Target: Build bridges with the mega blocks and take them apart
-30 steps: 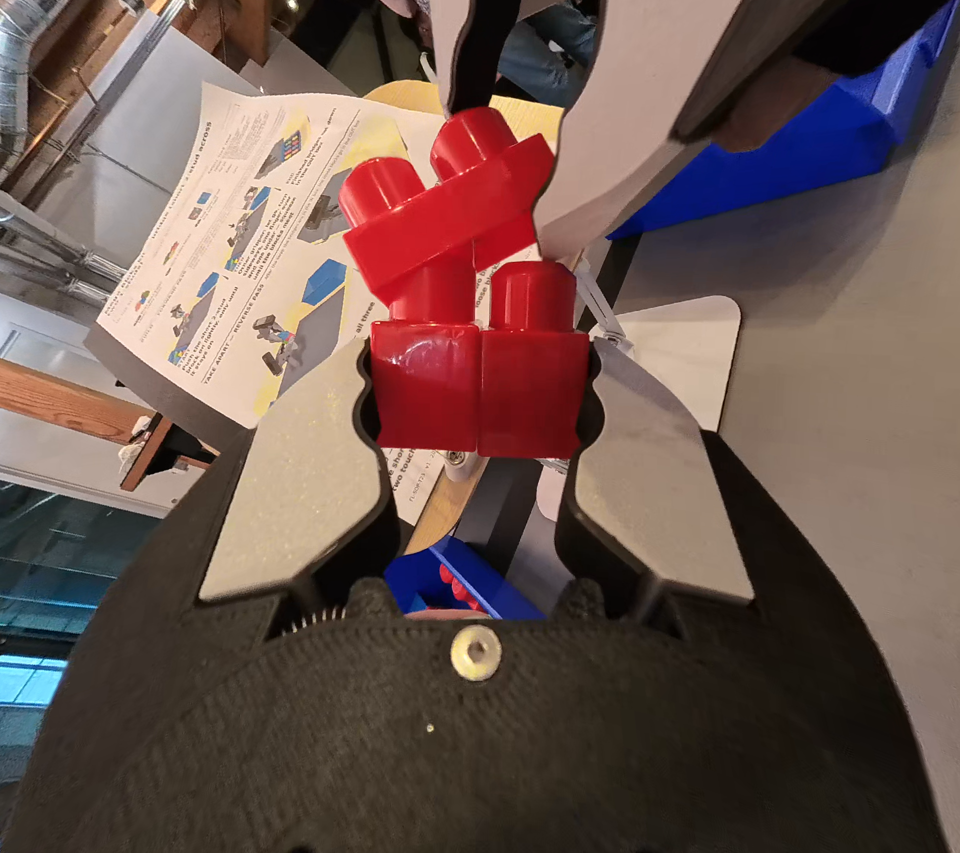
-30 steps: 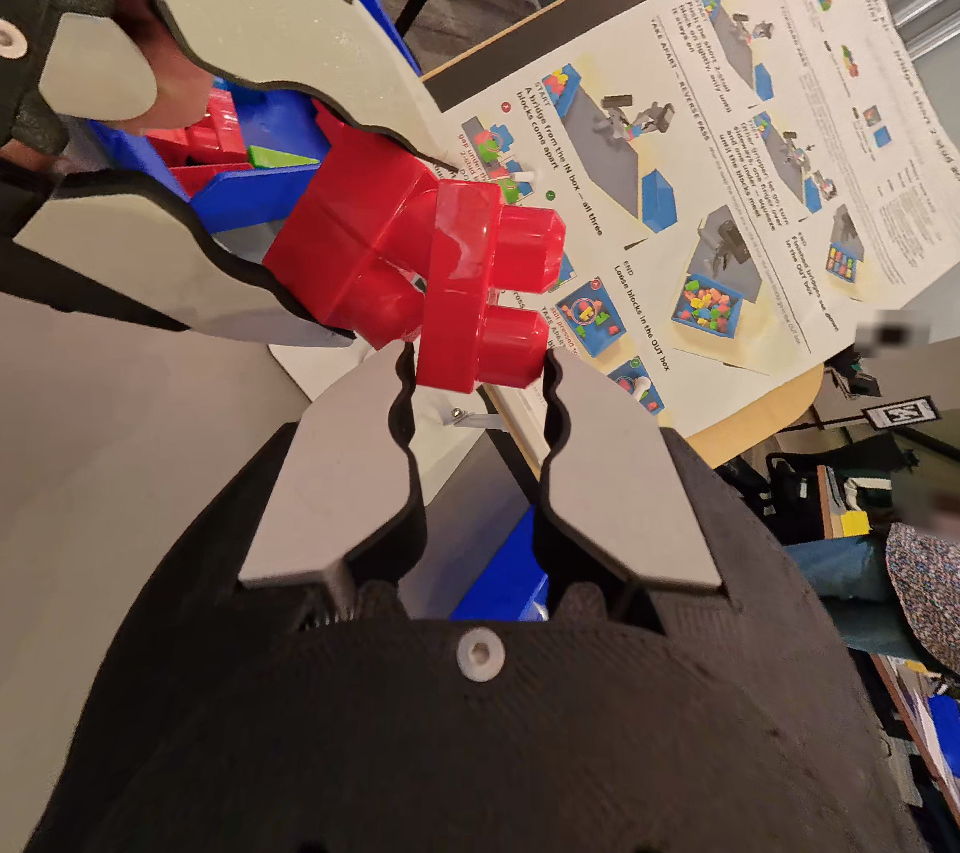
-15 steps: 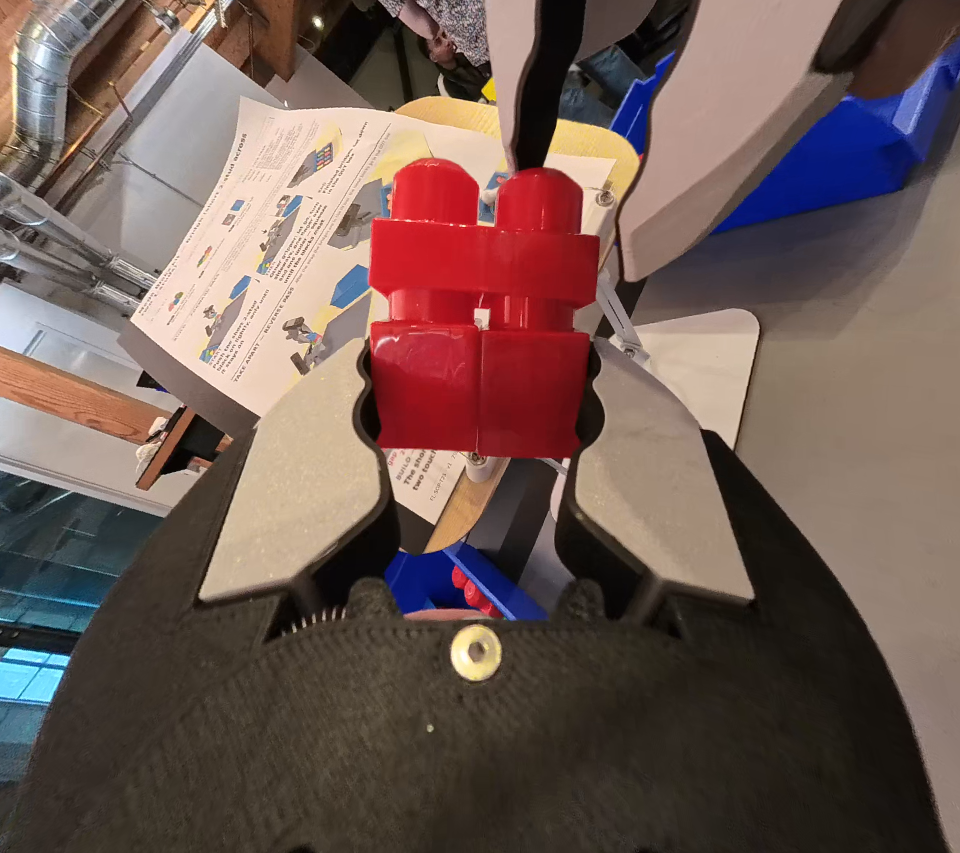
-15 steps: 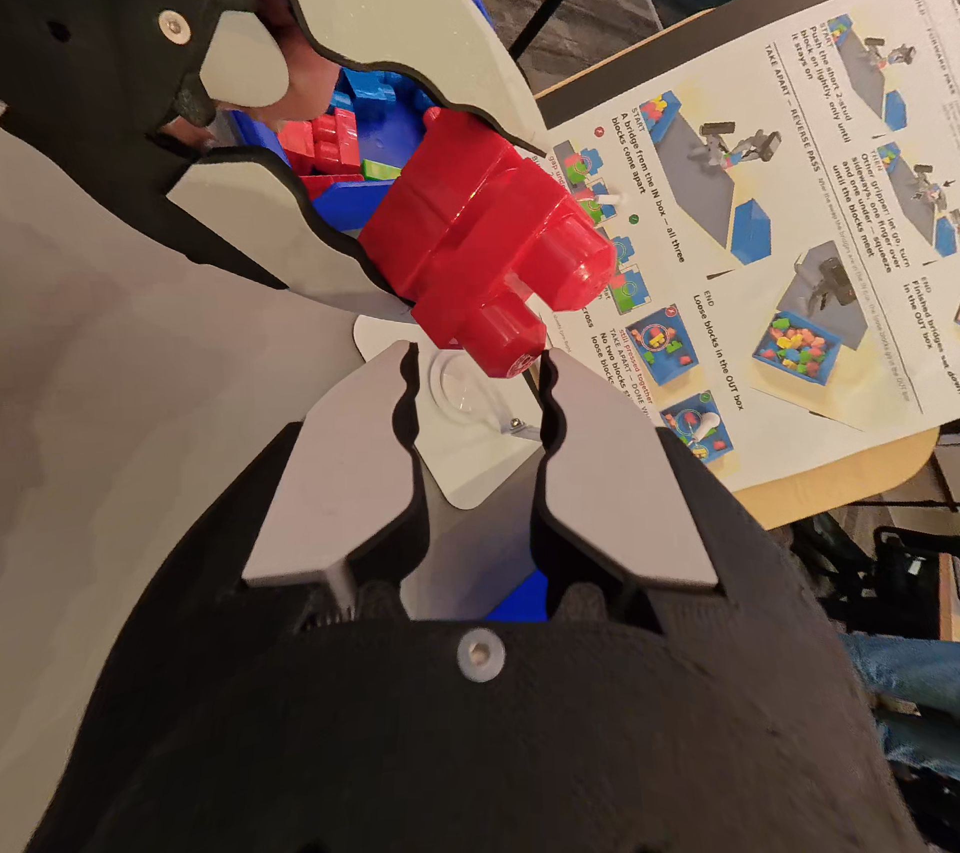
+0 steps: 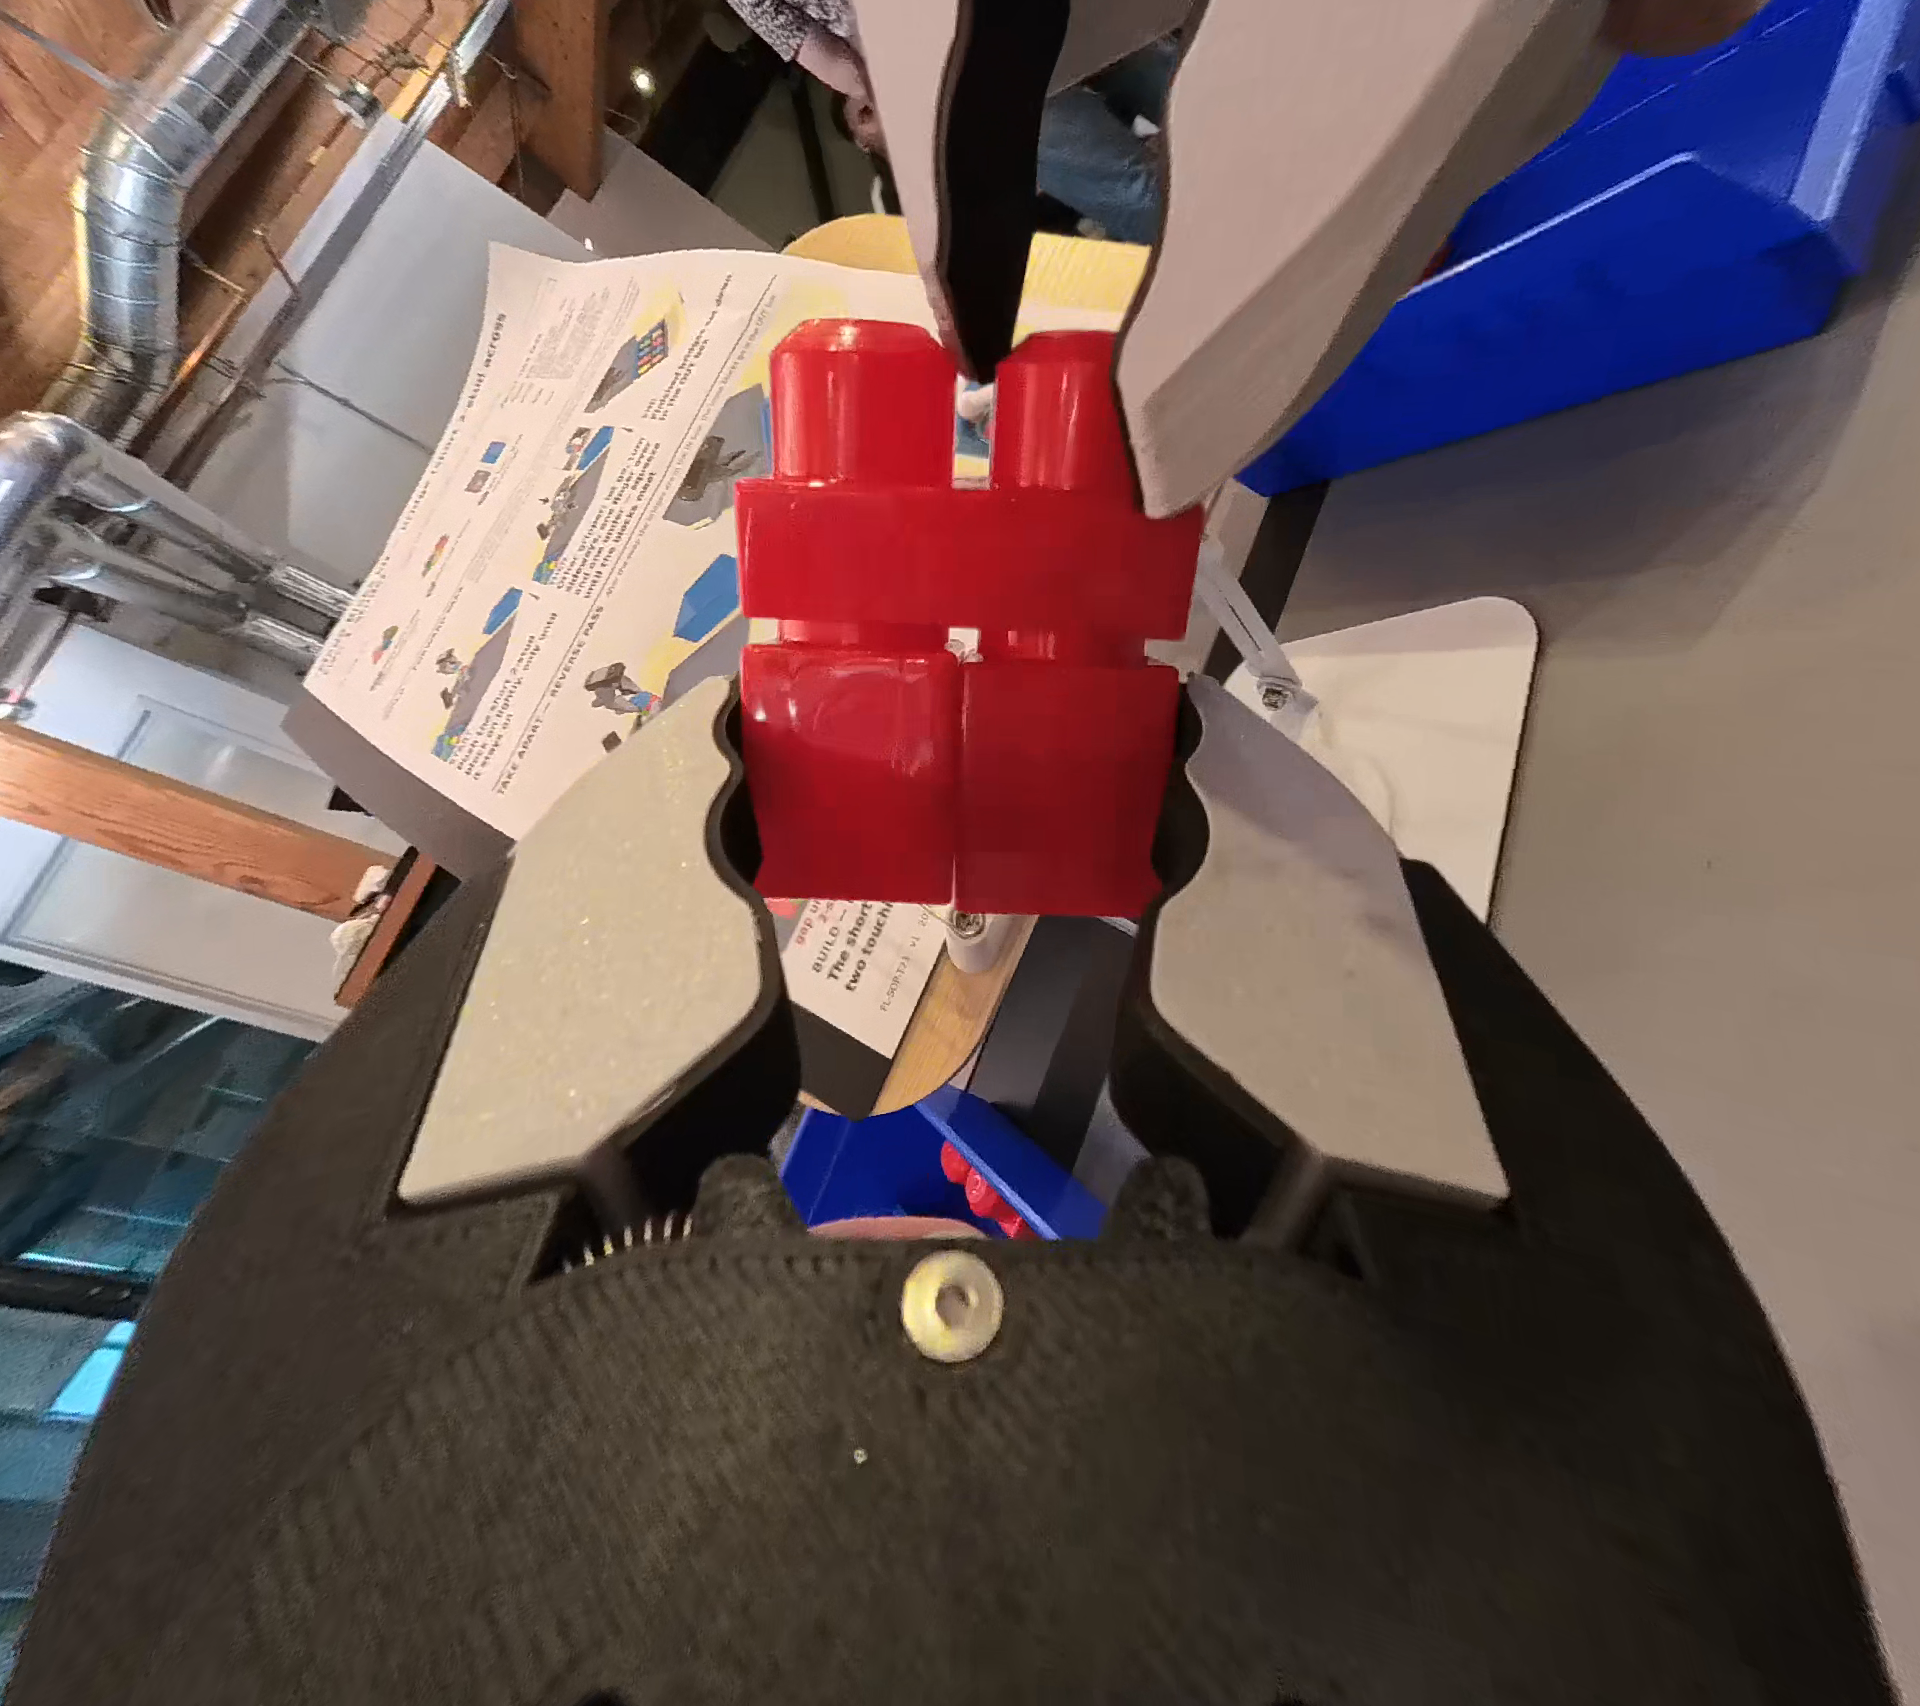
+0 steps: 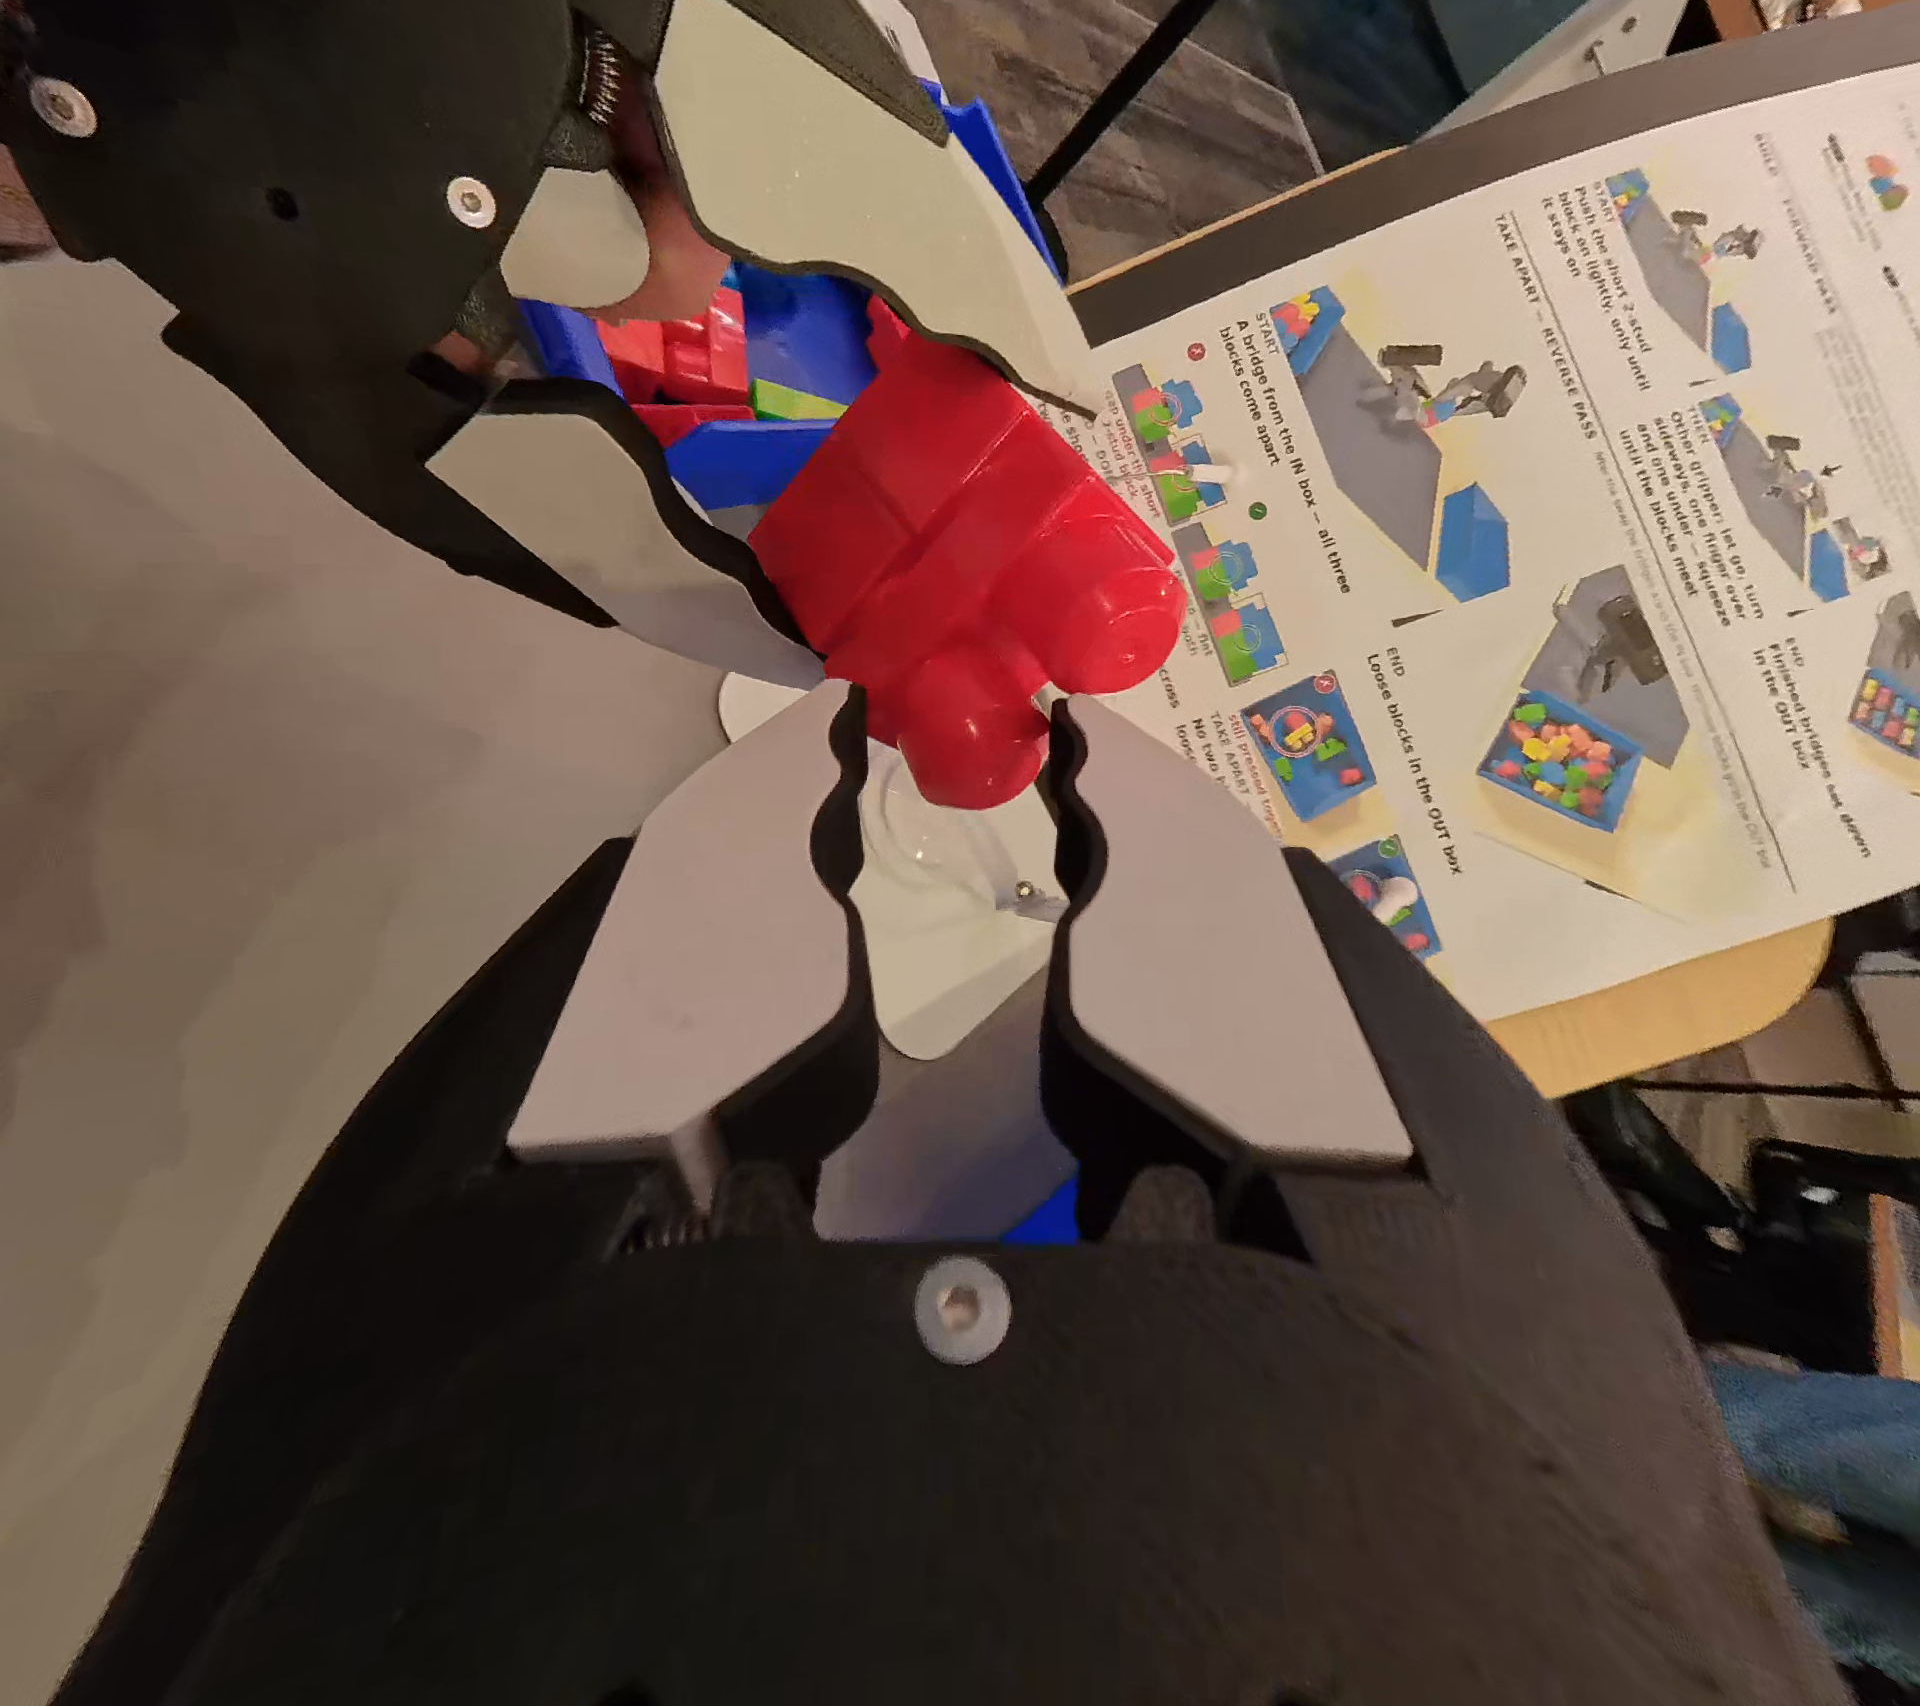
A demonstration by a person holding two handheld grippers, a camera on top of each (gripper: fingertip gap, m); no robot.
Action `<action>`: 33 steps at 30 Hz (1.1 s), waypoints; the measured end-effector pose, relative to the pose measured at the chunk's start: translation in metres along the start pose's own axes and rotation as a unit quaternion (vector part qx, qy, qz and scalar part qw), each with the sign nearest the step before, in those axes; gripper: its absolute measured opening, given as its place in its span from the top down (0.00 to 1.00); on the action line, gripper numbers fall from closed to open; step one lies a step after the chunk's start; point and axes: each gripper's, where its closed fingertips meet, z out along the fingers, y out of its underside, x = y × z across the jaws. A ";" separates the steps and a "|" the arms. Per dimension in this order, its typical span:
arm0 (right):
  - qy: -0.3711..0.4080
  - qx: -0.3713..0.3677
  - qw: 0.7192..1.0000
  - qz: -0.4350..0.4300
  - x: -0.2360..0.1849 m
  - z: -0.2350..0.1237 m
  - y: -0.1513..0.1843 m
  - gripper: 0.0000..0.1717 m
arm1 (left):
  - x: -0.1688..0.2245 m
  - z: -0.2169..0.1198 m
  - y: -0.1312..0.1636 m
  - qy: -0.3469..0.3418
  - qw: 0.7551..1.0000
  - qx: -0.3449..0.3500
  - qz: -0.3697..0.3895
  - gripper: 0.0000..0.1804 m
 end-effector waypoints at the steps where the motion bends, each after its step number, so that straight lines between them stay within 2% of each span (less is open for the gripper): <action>1: -0.008 0.012 1.000 0.015 0.001 -0.001 -0.001 0.81 | 0.001 0.000 0.000 0.005 1.000 0.002 -0.002 0.59; 6: -0.032 0.078 0.988 0.130 0.011 -0.004 -0.010 0.80 | -0.001 -0.005 -0.010 -0.013 1.000 0.027 0.005 0.59; 15: -0.110 0.138 0.951 0.252 0.010 -0.006 -0.018 0.83 | -0.008 -0.010 -0.015 -0.045 0.998 0.047 0.011 0.59; 22: -0.158 0.166 0.939 0.256 0.010 -0.011 -0.020 0.85 | -0.006 -0.016 -0.023 -0.042 0.996 0.077 0.008 0.59; 24: -0.182 0.187 0.930 0.260 0.009 -0.016 -0.025 0.89 | -0.008 -0.020 -0.027 -0.046 0.995 0.090 0.006 0.59; 33: -0.223 0.230 0.905 0.281 0.009 -0.022 -0.031 0.89 | -0.009 -0.032 -0.038 -0.038 0.991 0.129 0.000 0.59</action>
